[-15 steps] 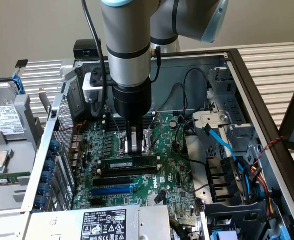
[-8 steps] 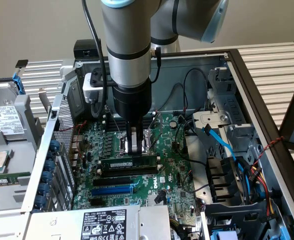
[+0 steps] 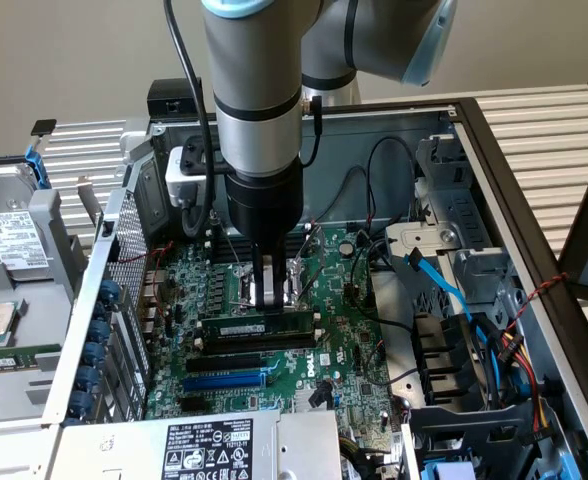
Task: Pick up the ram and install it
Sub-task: 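Insert the ram into the slot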
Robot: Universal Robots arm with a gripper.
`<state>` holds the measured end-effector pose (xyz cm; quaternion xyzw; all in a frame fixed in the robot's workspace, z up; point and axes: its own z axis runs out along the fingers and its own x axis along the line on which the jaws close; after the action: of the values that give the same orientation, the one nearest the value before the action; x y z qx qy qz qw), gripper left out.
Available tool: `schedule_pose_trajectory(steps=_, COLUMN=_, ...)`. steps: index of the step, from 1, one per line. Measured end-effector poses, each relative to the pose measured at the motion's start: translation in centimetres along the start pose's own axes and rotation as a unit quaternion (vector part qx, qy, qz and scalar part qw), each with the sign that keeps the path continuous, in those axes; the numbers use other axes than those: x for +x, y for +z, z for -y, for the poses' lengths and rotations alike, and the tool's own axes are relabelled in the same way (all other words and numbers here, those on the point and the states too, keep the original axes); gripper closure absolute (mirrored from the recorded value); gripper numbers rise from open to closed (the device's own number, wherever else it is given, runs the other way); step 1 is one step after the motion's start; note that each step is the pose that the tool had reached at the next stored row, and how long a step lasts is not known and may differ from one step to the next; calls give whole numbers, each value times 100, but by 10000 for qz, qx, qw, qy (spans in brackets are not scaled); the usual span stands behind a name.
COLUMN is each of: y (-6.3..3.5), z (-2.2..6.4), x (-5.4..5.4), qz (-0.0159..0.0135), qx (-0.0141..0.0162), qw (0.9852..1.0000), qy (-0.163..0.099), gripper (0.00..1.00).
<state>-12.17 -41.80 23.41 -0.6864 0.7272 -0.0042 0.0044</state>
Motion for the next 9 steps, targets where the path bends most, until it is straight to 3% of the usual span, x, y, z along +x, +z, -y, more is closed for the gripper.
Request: schedule_pose_trajectory(steps=9, y=9, z=0, x=0, qz=-21, qx=-1, qw=10000, qy=-1, gripper=88)
